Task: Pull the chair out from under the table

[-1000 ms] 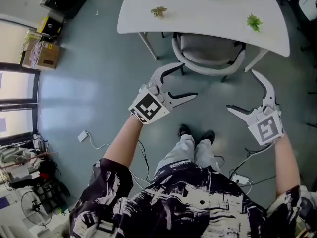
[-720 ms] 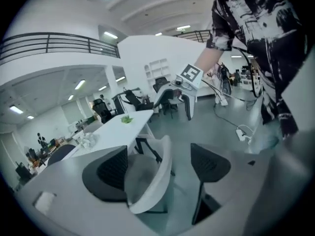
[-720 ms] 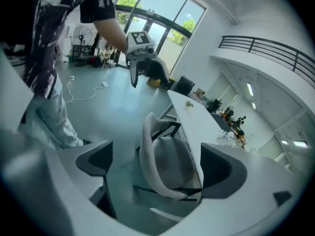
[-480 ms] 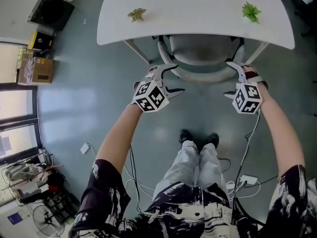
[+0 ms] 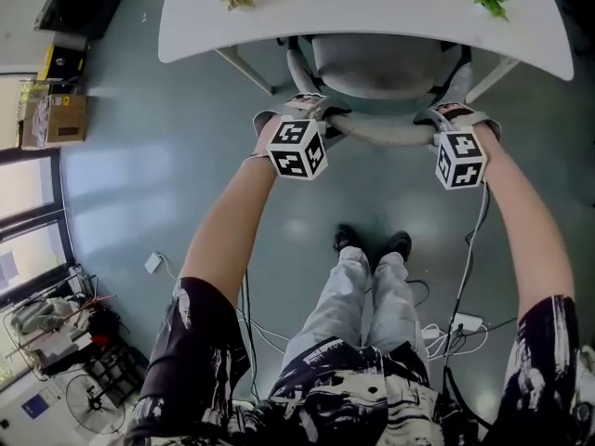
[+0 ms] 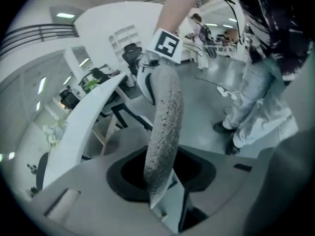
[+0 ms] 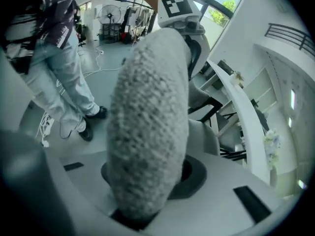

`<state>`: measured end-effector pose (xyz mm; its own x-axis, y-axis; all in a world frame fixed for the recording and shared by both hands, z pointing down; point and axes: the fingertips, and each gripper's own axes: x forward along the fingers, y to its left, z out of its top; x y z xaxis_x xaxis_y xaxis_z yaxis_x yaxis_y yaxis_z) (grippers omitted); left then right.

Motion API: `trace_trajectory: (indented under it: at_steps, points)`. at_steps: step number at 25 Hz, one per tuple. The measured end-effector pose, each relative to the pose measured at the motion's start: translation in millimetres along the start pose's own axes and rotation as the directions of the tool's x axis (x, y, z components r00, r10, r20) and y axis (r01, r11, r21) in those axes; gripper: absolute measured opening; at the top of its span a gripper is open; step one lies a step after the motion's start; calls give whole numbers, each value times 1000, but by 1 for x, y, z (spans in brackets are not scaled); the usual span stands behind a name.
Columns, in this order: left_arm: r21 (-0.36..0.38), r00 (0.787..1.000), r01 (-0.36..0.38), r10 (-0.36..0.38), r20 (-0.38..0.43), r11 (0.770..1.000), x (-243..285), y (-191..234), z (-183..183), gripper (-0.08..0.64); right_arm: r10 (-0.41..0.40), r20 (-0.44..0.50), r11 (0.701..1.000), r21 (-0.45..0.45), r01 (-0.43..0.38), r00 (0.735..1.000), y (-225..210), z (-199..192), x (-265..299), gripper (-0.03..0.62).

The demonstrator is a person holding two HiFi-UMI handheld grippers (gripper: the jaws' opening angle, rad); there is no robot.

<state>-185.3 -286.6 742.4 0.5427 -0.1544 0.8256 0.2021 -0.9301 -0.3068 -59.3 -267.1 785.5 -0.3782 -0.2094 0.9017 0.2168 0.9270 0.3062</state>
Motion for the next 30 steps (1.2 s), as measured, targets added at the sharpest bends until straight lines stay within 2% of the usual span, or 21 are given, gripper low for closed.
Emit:
trace_trajectory:
  at_steps: [1,3,10,16,30]
  points:
    - [53,1000,23,-22,-19,998,1,-1,-1,121,29,1,999,-15,-29,1000,2,0,0,101]
    - [100,998,59,-57,-30,993,1,-3,0,103,57,0,998,-23,-57,998,4,0,-1,94]
    - [112,997,68,-64,-38,991,-3,-8,6,92,74,-17,997,18,-74,997,7,0,-7,86]
    - [130,996,67,-60,-61,989,-11,-36,12,86,81,-22,996,46,-79,997,33,14,-13,83]
    - [132,992,110,-100,-80,985,-47,-213,63,80,75,-40,997,36,-74,996,205,82,-45,80]
